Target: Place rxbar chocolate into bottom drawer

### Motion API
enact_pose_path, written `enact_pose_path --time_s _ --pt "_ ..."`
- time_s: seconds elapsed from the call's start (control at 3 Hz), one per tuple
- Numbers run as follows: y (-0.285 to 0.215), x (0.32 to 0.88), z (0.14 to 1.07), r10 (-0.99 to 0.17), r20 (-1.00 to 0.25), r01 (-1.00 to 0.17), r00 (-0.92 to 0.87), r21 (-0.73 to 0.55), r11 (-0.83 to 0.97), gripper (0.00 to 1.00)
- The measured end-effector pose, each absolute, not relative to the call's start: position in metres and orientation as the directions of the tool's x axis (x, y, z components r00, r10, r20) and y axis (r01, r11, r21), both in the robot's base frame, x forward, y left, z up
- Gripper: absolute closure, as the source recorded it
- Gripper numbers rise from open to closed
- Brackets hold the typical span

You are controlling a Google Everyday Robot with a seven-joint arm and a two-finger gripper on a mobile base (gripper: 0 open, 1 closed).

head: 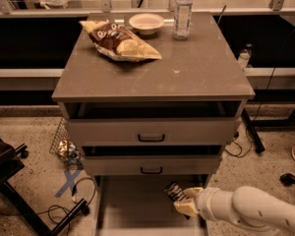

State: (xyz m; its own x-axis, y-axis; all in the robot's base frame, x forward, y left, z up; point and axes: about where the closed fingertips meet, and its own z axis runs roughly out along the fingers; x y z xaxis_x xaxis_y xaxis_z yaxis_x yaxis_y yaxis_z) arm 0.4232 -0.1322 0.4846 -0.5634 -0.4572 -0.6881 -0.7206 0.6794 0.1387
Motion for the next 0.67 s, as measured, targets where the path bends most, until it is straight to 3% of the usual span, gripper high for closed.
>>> enact_pose_path --time_s 0.67 --pt "-0.155 0.506 0.351 -0.504 -0.664 -0.708 -0.552 0.056 0.704 1.00"
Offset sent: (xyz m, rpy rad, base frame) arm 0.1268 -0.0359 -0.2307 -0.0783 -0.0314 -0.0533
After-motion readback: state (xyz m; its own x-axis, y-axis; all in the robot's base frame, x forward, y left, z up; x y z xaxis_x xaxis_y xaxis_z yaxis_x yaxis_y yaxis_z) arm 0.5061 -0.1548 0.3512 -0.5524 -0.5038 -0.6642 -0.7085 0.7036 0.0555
